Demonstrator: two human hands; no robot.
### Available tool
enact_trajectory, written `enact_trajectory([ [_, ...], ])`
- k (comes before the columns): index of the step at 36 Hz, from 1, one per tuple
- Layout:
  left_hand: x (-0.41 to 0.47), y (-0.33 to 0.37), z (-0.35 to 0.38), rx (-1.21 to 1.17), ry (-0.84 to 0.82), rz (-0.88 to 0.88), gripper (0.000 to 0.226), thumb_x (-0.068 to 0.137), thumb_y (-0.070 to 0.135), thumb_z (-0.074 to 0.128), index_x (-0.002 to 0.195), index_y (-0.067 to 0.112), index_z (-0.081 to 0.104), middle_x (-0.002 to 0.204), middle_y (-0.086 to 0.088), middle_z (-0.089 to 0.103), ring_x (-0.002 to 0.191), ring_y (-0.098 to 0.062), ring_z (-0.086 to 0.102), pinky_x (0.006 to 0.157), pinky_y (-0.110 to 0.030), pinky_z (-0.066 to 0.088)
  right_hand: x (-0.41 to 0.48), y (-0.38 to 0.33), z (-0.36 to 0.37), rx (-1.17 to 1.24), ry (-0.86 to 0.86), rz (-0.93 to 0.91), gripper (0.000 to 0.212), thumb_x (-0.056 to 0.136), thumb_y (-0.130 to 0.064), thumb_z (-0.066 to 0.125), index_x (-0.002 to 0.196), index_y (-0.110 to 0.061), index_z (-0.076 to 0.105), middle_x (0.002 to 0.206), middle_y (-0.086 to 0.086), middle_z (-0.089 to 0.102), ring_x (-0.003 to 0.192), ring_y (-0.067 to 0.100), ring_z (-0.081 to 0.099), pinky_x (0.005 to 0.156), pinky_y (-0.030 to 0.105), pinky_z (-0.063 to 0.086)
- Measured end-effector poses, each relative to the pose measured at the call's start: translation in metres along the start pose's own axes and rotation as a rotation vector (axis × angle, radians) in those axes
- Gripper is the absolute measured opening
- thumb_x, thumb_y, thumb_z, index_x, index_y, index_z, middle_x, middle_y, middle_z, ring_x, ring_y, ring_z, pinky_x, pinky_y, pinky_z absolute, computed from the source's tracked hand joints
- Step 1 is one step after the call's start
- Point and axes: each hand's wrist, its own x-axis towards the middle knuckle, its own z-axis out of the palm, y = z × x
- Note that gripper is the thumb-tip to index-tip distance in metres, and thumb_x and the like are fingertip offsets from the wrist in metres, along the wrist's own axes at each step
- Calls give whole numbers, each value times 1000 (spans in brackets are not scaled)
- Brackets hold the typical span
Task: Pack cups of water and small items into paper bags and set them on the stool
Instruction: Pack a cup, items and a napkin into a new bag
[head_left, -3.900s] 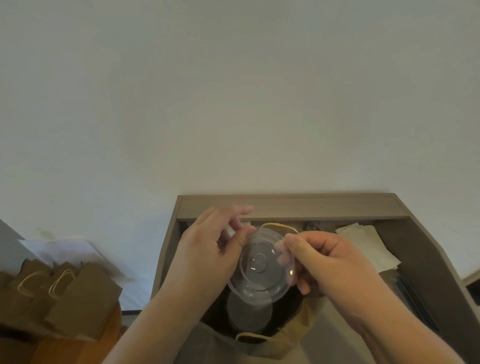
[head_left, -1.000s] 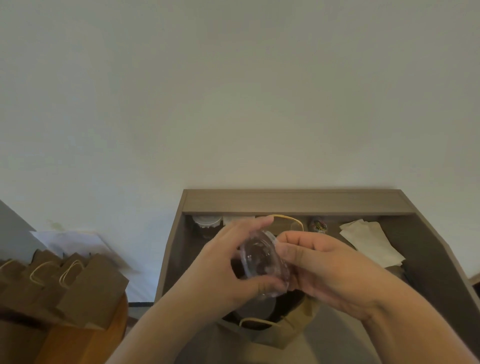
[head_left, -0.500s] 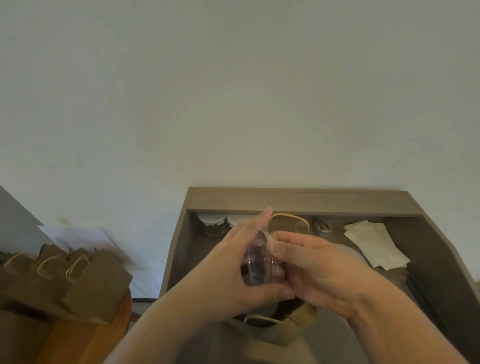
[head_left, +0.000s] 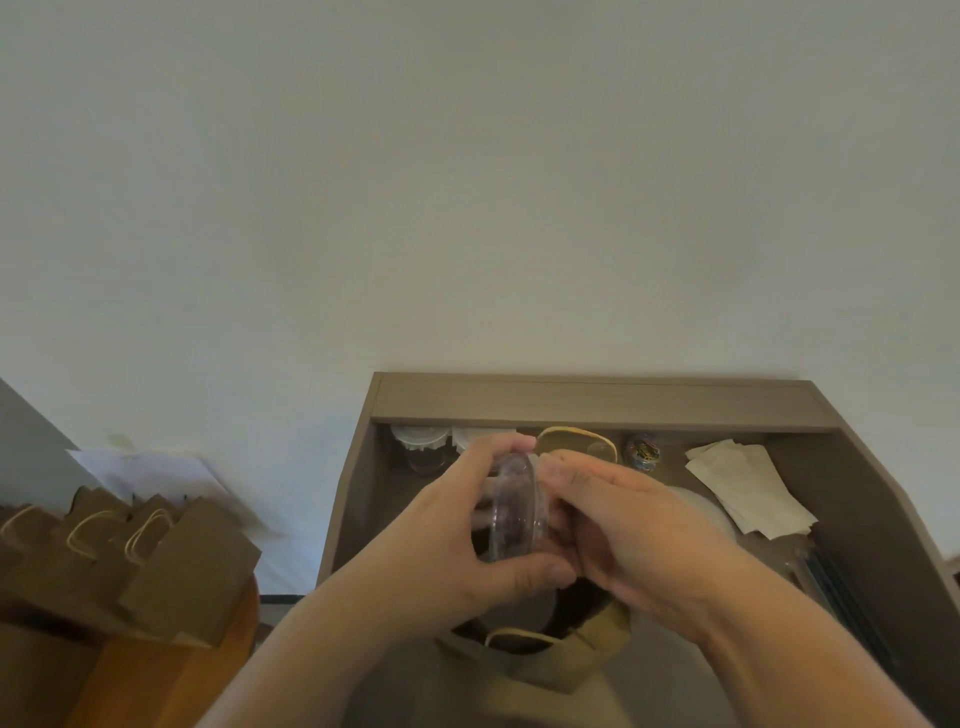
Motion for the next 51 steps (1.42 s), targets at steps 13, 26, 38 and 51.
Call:
enact_trajectory([
  [13, -4, 6, -2, -63, -25, -20, 52, 99, 70, 41, 137, 42, 61, 126, 13, 70, 121, -14, 66, 102, -45, 56, -10, -10, -14, -1190, 265, -553, 12, 94, -40, 70, 105, -45, 72, 110, -24, 58, 113, 7, 59, 90, 16, 49],
  [26, -1, 8, 0, 187, 415, 93, 24, 95, 38, 70, 119, 41, 70, 108, 29, 71, 105, 5, 68, 82, -15, 59, -17, -15, -12, -1199, 314, -354, 14, 97, -45, 59, 99, -41, 72, 89, -25, 70, 92, -3, 64, 80, 22, 52],
  [38, 5, 12, 1, 342, 488, 114, 12, 93, 34, 69, 102, 38, 76, 90, 27, 69, 89, -2, 69, 72, -15, 57, -22, -14, -5, -1137, 390, -308, 14, 95, -46, 58, 86, -36, 61, 90, -19, 67, 84, 4, 62, 69, 29, 54],
  [51, 13, 11, 7, 50, 526, 28, 16, 95, 28, 71, 103, 42, 70, 90, 20, 73, 86, -6, 71, 72, -18, 58, -29, -27, 2, -525, 189, -74, 23, 91, -49, 62, 90, -29, 74, 80, 9, 77, 54, 22, 61, 56, 30, 49],
])
